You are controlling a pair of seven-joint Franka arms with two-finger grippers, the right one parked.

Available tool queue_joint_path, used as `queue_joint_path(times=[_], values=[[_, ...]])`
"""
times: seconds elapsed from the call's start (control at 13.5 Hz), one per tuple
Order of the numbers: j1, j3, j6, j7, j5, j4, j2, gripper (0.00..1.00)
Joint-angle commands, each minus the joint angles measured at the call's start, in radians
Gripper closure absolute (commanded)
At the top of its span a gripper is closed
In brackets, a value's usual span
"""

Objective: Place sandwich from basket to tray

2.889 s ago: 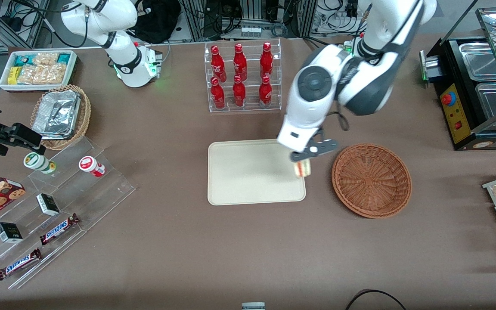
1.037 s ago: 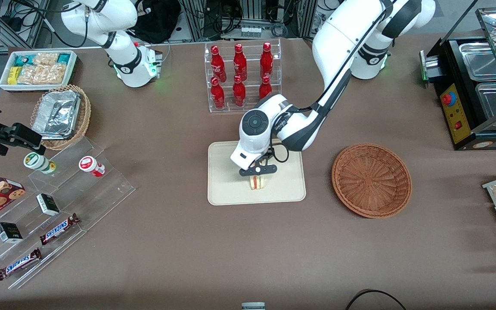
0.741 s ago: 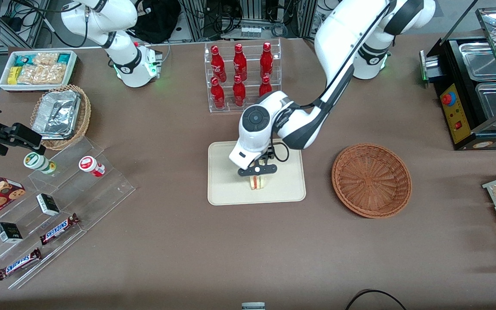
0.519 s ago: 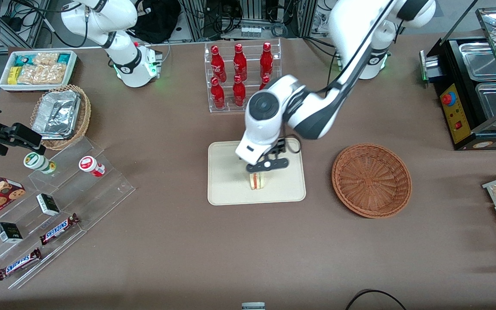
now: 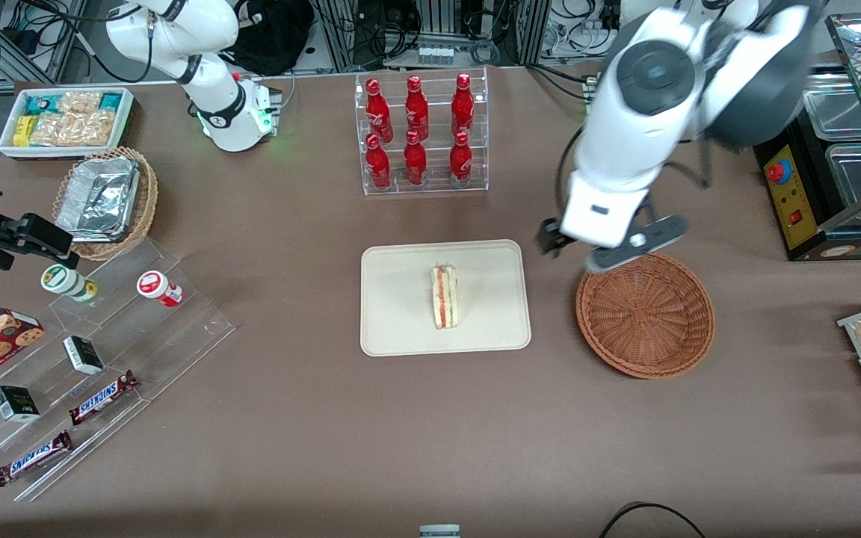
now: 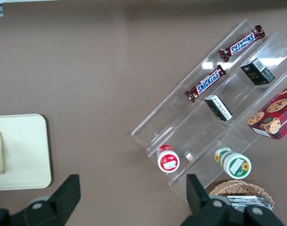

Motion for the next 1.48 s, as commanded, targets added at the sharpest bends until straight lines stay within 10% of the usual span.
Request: queue_joint_path(times=[0.0,0.74,1.41], values=[[0.068,0.012,-0.072,0.146,0.010,-0.096,-0.128,0.00],[0.404,0.019,-0.226,0.746,0.007,-0.142,-0.294,0.00],[0.434,0.039,-0.255,0.745,0.005,-0.112,-0.281,0.00]])
